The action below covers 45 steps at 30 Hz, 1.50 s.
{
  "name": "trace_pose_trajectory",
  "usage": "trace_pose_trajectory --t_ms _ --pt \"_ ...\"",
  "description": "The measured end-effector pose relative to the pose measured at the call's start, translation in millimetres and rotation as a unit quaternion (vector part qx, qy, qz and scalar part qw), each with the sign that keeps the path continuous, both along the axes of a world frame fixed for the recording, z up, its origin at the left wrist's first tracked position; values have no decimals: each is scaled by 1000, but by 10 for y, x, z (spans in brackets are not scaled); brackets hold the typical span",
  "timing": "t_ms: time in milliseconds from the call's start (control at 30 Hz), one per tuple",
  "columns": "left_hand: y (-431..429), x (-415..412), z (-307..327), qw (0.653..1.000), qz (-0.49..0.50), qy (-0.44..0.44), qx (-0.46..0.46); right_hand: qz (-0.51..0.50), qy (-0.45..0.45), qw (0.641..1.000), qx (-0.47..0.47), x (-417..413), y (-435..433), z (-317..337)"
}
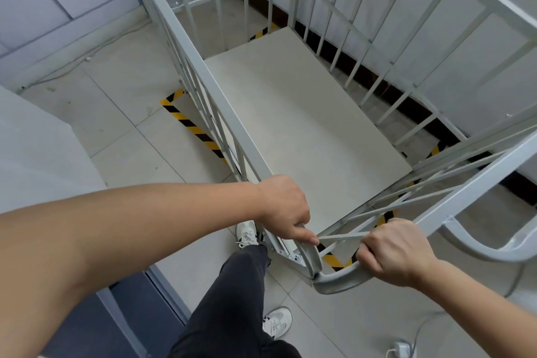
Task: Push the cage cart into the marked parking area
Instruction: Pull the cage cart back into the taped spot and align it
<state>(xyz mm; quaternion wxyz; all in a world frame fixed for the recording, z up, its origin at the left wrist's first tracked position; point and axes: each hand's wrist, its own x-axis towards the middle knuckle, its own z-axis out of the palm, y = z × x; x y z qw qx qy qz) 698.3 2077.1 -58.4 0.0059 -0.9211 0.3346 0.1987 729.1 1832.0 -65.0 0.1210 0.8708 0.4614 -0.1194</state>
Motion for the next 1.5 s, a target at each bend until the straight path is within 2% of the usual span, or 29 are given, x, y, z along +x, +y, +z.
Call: trace_pose_trajectory --t_ms 633,1067,1500 --pt "167 142 -36 998 3 -52 -28 -29 17 999 14 144 152 32" --pt "167 93 -55 997 12 -58 -55 3 4 1000 15 177 117 -22" --pt "158 130 -2 997 -1 -61 -40 -25 22 999 17 187 123 10"
